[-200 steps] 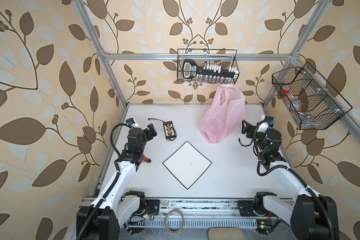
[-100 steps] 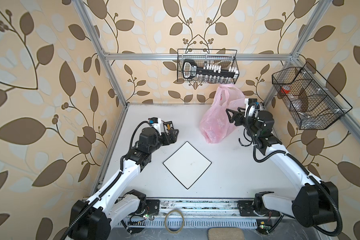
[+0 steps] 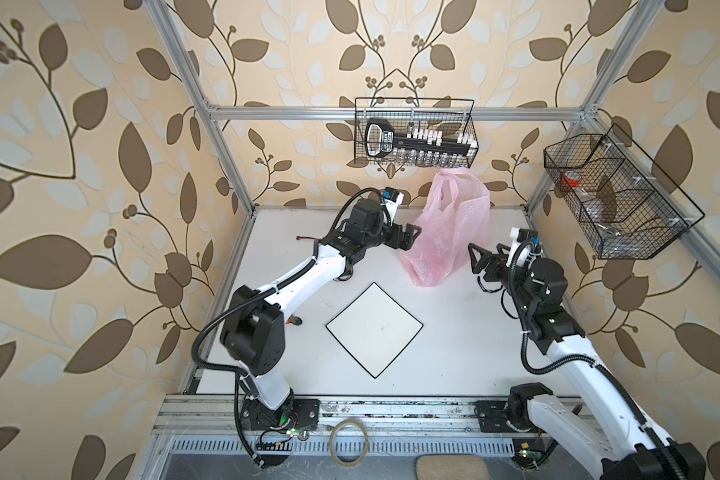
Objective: Take the fake fruits out of the plastic bag
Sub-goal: 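Reach both grippers toward the pink plastic bag's handles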
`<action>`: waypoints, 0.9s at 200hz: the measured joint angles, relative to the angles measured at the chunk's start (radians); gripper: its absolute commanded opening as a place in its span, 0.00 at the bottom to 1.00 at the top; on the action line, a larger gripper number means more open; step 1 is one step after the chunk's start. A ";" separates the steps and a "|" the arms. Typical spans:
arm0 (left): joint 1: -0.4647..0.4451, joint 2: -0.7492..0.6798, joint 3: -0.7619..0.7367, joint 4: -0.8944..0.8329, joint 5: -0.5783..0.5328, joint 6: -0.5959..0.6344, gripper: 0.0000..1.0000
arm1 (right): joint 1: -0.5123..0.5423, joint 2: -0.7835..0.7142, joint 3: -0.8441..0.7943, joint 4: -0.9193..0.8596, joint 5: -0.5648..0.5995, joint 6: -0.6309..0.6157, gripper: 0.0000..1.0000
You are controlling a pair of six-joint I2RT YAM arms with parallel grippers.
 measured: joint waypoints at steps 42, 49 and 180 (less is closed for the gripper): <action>-0.016 0.225 0.232 -0.006 -0.003 0.056 0.95 | 0.000 -0.093 -0.096 -0.050 -0.060 0.126 0.97; -0.018 0.253 0.262 -0.003 -0.003 0.061 0.94 | 0.000 -0.101 -0.100 -0.058 -0.066 0.137 0.97; -0.055 0.583 0.607 0.109 -0.027 0.077 0.42 | 0.000 -0.214 -0.101 -0.132 -0.044 0.149 0.99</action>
